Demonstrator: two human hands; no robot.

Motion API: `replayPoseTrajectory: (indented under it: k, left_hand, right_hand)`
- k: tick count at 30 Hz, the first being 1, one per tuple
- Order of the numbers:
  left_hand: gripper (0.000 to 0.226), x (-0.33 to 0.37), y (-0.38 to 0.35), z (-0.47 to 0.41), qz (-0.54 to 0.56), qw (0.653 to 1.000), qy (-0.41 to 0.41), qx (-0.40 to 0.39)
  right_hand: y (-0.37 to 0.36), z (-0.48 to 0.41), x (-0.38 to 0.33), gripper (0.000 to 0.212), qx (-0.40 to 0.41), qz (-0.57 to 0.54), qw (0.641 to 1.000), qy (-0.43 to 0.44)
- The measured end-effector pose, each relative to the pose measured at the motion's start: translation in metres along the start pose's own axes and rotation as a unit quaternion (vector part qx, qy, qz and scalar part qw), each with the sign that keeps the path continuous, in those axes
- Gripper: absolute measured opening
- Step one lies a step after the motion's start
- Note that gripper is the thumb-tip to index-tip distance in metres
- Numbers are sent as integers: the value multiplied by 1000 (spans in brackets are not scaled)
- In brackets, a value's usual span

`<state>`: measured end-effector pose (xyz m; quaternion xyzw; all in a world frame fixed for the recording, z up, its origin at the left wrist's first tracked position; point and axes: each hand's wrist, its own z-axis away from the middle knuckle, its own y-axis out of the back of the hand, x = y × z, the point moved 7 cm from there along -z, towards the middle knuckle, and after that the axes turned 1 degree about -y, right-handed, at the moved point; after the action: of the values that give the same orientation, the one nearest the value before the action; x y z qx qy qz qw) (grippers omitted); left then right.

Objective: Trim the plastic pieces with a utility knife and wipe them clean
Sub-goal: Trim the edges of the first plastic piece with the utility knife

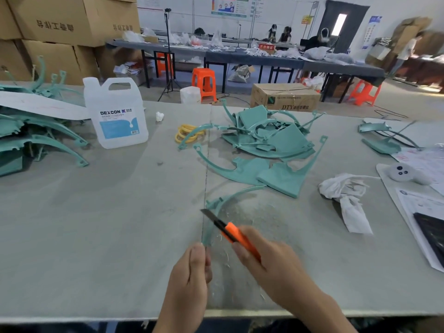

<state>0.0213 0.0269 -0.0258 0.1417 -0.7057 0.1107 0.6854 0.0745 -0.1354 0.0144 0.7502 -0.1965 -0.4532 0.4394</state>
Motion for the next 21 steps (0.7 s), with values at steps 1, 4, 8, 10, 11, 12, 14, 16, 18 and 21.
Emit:
replayPoseTrajectory:
  k: [1,4,8,10,11,12,14,16,18,21]
  left_hand:
    - [45,-2,0,0,36,999,31,-4]
    - [46,-5,2,1,114,989,91,-19]
    - [42,1,2,1,101,992,75,-27]
    - [41,5,1,-2,91,994,63,-21]
    - [42,6,1,-3,85,994,60,-19]
    - [42,6,1,-4,77,995,58,-21]
    - [42,8,4,-4,52,996,53,-41]
    - [41,8,10,-3,58,993,74,-70]
    - [37,11,17,-5,116,980,125,-104]
    - [46,26,37,-21,235,942,159,-180]
  right_hand:
    - [2,-6,8,49,18,5,1000,-9]
    - [13,-27,43,39,90,17,994,-65]
    - [26,-43,78,28,148,36,979,-137]
    - [29,-48,76,23,150,22,979,-138]
    - [31,-49,76,19,157,-3,976,-149]
    - [34,-50,79,18,172,-35,971,-163]
    - [42,-51,79,21,197,-104,957,-184]
    - [51,-54,74,16,184,-158,956,-164]
    - [55,-58,67,30,127,-183,966,-133]
    - [62,-54,63,34,108,-153,974,-126]
